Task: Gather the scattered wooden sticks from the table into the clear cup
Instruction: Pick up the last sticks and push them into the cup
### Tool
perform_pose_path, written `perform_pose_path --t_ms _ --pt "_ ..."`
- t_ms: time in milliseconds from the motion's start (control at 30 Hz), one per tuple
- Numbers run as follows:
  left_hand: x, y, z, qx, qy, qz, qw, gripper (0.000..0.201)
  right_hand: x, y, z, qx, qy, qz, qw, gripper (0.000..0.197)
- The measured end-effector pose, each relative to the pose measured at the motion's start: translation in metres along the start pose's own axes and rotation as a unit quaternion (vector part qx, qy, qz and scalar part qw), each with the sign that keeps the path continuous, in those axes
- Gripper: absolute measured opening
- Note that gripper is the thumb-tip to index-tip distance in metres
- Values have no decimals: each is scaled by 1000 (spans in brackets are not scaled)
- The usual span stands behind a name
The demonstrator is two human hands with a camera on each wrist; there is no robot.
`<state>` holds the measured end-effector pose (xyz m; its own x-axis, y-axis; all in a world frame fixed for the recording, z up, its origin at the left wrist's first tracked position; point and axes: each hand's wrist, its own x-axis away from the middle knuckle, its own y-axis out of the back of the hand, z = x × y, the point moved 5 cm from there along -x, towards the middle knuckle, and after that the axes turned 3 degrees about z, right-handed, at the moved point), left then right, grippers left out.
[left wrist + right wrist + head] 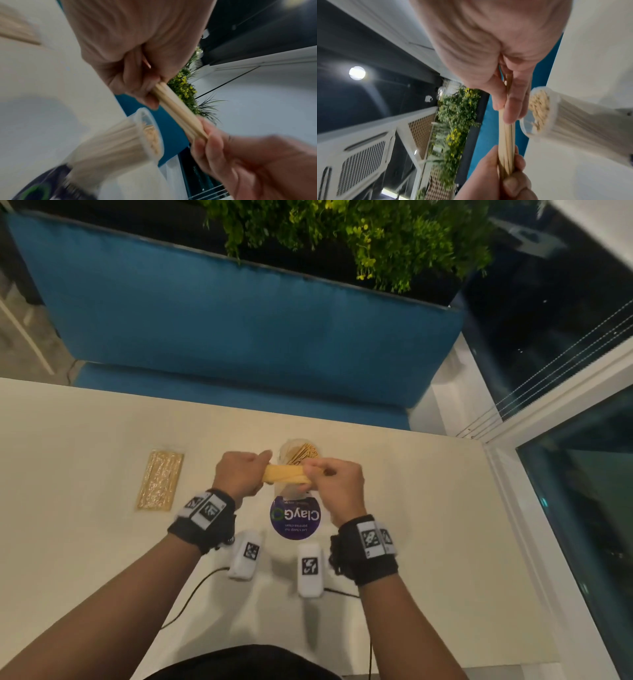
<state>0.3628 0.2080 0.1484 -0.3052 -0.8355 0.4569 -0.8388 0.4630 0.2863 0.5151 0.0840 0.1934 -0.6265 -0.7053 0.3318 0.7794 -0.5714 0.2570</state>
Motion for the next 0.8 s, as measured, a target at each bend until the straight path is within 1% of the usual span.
perform_pose_path --t_ms 100,167,200,233,300,333,367,400,467,500,533,600,633,700,767,800 --pt "-18 -11 -34 -21 0 83 996 44 -22 20 5 -53 -24 -8 998 16" --pt "-25 -18 -49 9 10 112 994 40 -31 34 6 -73 -36 -21 996 17" --pt "-30 -19 -51 26 9 110 994 39 -35 41 6 -83 -41 -29 995 18" --pt "-34 -18 -52 23 -3 91 996 37 -39 48 4 -93 -44 -37 994 18" --pt "-37 -14 -51 -45 -53 23 997 25 -45 59 2 -97 -46 -57 993 18" --pt "-37 -12 -47 -81 -68 2 994 21 -48 62 0 -86 -48 -69 993 18" --pt "-34 -14 -42 -111 -76 1 991 28 -50 64 -2 -69 -49 -80 993 17" --pt "-33 -19 -34 -139 -82 22 987 42 -53 65 -2 -46 -46 -89 994 15" --pt "-24 -29 -24 -173 -95 92 976 69 -57 64 3 21 -25 -101 994 12" --pt "-20 -34 -20 -180 -103 128 970 76 -59 61 7 60 -10 -102 993 11" --pt "-16 -38 -17 -178 -117 158 964 76 -61 57 12 95 4 -99 991 10" --pt "-8 -45 -14 -174 -147 198 953 68 -65 47 23 153 29 -99 983 11" --pt "-6 -45 -12 -165 -165 199 952 66 -67 40 31 175 42 -97 979 12" --pt "-7 -44 -9 -139 -199 180 953 68 -72 24 45 220 77 -71 970 14" --pt "-12 -45 -1 -136 -202 165 956 77 -70 7 57 293 107 -41 949 18" --pt "-13 -45 2 -136 -197 160 958 78 -68 1 63 326 123 -38 937 19"
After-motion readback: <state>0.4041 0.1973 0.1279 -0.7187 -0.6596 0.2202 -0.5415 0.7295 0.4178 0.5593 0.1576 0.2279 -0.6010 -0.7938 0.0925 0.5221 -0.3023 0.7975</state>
